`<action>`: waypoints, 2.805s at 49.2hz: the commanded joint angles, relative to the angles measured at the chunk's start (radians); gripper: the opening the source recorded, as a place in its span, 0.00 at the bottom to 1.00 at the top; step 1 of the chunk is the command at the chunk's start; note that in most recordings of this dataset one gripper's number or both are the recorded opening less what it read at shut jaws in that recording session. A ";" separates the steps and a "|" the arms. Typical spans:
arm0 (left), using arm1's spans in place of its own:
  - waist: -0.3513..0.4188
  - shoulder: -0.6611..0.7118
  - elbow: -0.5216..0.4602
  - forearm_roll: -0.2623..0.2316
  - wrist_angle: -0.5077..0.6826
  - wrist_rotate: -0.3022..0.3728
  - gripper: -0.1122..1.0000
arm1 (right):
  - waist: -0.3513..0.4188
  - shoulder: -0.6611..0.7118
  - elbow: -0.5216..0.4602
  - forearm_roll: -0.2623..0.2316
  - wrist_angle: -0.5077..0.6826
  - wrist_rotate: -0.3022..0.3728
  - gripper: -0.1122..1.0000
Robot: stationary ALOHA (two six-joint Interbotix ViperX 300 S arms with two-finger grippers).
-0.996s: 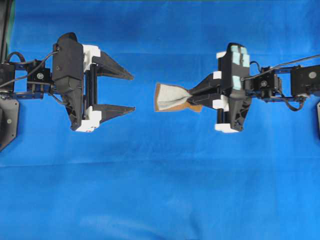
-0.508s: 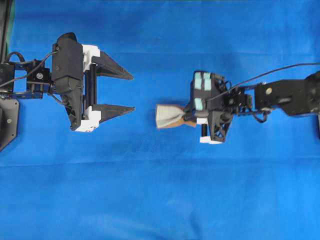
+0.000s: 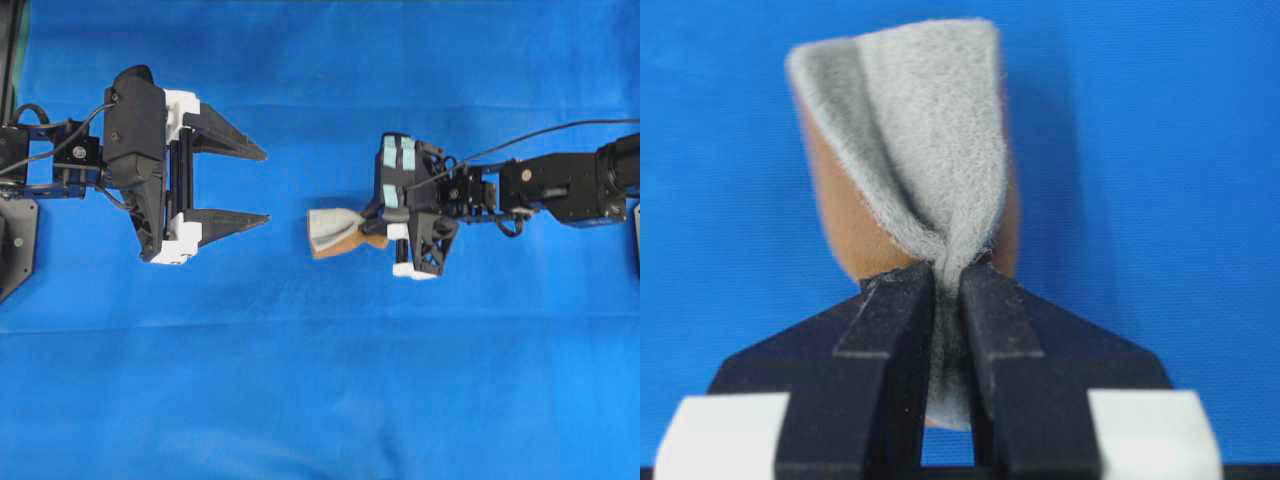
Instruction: Hand over the sponge with the left arm and wipe it with the right arm.
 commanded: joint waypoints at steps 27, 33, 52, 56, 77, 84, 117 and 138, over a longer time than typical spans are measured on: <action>-0.008 -0.009 -0.009 0.002 -0.008 0.002 0.89 | -0.264 -0.009 -0.037 -0.112 -0.005 -0.005 0.22; -0.008 -0.009 -0.011 0.002 -0.008 0.002 0.89 | -0.215 -0.008 -0.031 -0.107 -0.005 0.012 0.22; -0.008 -0.006 -0.014 0.002 -0.009 0.003 0.89 | 0.126 -0.009 -0.017 -0.048 0.029 0.100 0.22; -0.008 -0.005 -0.015 0.002 -0.009 0.003 0.89 | 0.187 -0.012 -0.031 -0.046 0.043 0.118 0.22; -0.009 -0.005 -0.012 0.002 -0.009 0.000 0.89 | 0.155 -0.012 -0.037 -0.055 0.060 0.115 0.22; -0.015 -0.005 -0.012 0.002 -0.009 0.000 0.89 | 0.020 -0.014 -0.029 -0.100 0.072 0.089 0.22; -0.025 -0.005 -0.012 0.002 -0.009 0.000 0.89 | -0.236 -0.014 -0.040 -0.190 0.063 0.064 0.22; -0.025 -0.003 -0.012 0.002 -0.009 0.002 0.89 | 0.184 -0.014 -0.018 -0.087 0.077 0.160 0.22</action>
